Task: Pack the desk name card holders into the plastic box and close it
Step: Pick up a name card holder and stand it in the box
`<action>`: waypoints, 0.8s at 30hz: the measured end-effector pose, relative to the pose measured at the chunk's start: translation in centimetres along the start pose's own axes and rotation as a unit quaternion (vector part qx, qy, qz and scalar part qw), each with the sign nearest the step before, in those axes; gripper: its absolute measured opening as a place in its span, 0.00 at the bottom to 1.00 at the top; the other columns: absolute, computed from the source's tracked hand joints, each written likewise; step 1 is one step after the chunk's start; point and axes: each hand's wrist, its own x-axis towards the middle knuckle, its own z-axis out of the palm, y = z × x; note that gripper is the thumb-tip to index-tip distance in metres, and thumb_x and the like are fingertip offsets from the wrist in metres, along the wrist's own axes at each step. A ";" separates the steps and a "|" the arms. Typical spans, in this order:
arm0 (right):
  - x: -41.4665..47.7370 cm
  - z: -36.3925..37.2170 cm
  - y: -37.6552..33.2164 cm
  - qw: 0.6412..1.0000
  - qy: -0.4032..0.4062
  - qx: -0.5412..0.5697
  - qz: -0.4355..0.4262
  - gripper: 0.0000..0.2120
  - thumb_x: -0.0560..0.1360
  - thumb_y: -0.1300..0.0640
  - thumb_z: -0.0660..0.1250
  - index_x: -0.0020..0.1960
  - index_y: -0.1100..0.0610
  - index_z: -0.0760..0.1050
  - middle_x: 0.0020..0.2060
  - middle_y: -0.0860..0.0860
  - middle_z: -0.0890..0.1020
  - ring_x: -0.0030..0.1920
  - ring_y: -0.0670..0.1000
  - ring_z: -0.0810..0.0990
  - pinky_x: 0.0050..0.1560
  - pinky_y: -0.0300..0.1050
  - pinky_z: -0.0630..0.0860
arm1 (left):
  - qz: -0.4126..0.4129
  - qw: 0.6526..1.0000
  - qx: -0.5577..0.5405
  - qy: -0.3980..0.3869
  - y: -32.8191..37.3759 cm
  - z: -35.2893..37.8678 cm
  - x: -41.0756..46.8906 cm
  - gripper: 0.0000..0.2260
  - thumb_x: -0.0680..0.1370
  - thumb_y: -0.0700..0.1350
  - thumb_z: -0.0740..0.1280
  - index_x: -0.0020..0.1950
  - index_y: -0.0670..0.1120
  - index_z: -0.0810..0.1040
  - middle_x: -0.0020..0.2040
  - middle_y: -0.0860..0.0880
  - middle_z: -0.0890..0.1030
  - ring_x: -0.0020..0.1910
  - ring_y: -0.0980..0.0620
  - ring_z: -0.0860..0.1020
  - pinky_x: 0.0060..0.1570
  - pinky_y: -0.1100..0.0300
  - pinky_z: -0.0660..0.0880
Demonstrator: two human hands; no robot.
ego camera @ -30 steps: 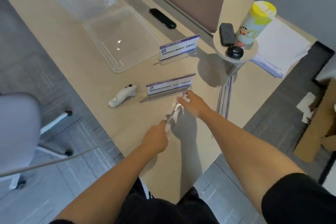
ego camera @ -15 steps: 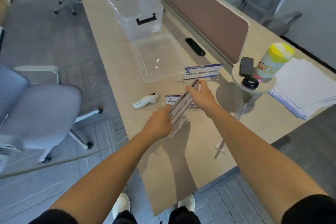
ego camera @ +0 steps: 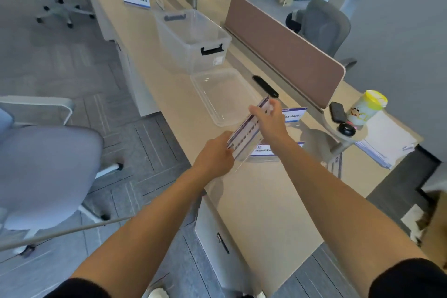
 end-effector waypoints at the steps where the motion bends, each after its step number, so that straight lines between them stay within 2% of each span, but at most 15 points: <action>1: -0.6 1.0 -1.2 1.000 0.001 0.000 -0.005 0.32 0.68 0.40 0.70 0.68 0.42 0.61 0.62 0.53 0.72 0.48 0.51 0.80 0.42 0.49 0.80 | 0.005 1.000 -0.003 -0.002 -0.3 -1.6 -0.4 0.17 0.81 0.40 0.58 0.70 0.48 0.69 0.60 0.43 0.78 0.55 0.41 0.77 0.51 0.51 0.75; 3: -1.2 2.8 -2.9 1.000 0.009 0.007 -0.010 0.27 0.74 0.44 0.70 0.68 0.45 0.62 0.58 0.53 0.76 0.44 0.48 0.80 0.36 0.44 0.75 | 0.009 1.000 -0.005 -0.007 -1.0 -4.4 -0.8 0.16 0.81 0.41 0.58 0.69 0.47 0.69 0.57 0.42 0.79 0.51 0.42 0.77 0.45 0.54 0.73; 5: -1.3 4.3 -4.6 0.999 0.032 0.024 -0.026 0.27 0.74 0.45 0.70 0.69 0.50 0.65 0.53 0.53 0.80 0.42 0.48 0.82 0.36 0.44 0.76 | 0.018 1.000 0.000 -0.006 -1.5 -6.9 -0.4 0.15 0.81 0.41 0.58 0.68 0.48 0.69 0.54 0.42 0.79 0.46 0.43 0.77 0.40 0.57 0.72; 7: -0.9 5.9 -6.3 0.996 0.058 0.043 -0.043 0.28 0.74 0.45 0.70 0.70 0.48 0.64 0.51 0.50 0.80 0.42 0.48 0.82 0.36 0.44 0.76 | 0.032 0.999 0.022 -0.002 -2.1 -9.7 0.7 0.15 0.81 0.41 0.58 0.68 0.48 0.69 0.55 0.43 0.79 0.47 0.43 0.78 0.41 0.56 0.73; 10: 0.2 8.1 -9.0 0.993 0.073 0.072 -0.059 0.24 0.75 0.46 0.70 0.67 0.44 0.65 0.52 0.48 0.77 0.41 0.45 0.81 0.33 0.41 0.73 | 0.052 0.998 0.044 -0.003 -2.8 -13.4 3.1 0.14 0.81 0.41 0.59 0.67 0.48 0.69 0.55 0.43 0.80 0.48 0.43 0.78 0.44 0.52 0.76; 15: 5.3 11.8 -12.0 0.990 0.087 0.088 -0.064 0.31 0.72 0.42 0.70 0.71 0.44 0.63 0.61 0.53 0.76 0.46 0.48 0.82 0.33 0.41 0.73 | 0.071 0.995 0.065 -0.012 -4.8 -18.1 9.1 0.13 0.81 0.39 0.58 0.65 0.47 0.71 0.54 0.43 0.79 0.47 0.43 0.76 0.43 0.55 0.73; 18: 9.9 13.9 -13.6 0.989 0.088 0.105 -0.058 0.25 0.73 0.43 0.70 0.66 0.42 0.63 0.57 0.51 0.77 0.45 0.48 0.81 0.32 0.40 0.72 | 0.085 0.993 0.076 -0.011 -5.9 -20.5 13.6 0.13 0.81 0.38 0.58 0.65 0.46 0.71 0.53 0.43 0.79 0.49 0.42 0.77 0.45 0.52 0.75; 20: 13.2 15.3 -15.0 0.987 0.093 0.121 -0.057 0.22 0.75 0.46 0.69 0.65 0.43 0.63 0.50 0.45 0.77 0.43 0.46 0.80 0.33 0.40 0.72 | 0.093 0.992 0.087 -0.012 -6.6 -22.1 17.0 0.16 0.81 0.40 0.57 0.69 0.47 0.67 0.55 0.43 0.79 0.50 0.41 0.78 0.46 0.51 0.76; 22: 16.7 16.8 -16.7 0.984 0.099 0.137 -0.055 0.23 0.73 0.45 0.70 0.65 0.43 0.64 0.53 0.45 0.78 0.46 0.47 0.81 0.35 0.42 0.73 | 0.087 0.993 0.085 -0.011 -7.2 -24.0 20.5 0.21 0.82 0.43 0.57 0.75 0.50 0.60 0.60 0.42 0.79 0.53 0.41 0.78 0.49 0.51 0.75; 24: 20.0 18.1 -18.3 0.982 0.105 0.147 -0.050 0.27 0.70 0.42 0.70 0.66 0.43 0.65 0.57 0.49 0.79 0.47 0.49 0.83 0.35 0.43 0.74 | 0.076 0.994 0.071 -0.019 -7.8 -26.1 23.7 0.26 0.83 0.46 0.58 0.79 0.54 0.51 0.66 0.44 0.76 0.60 0.41 0.76 0.56 0.50 0.73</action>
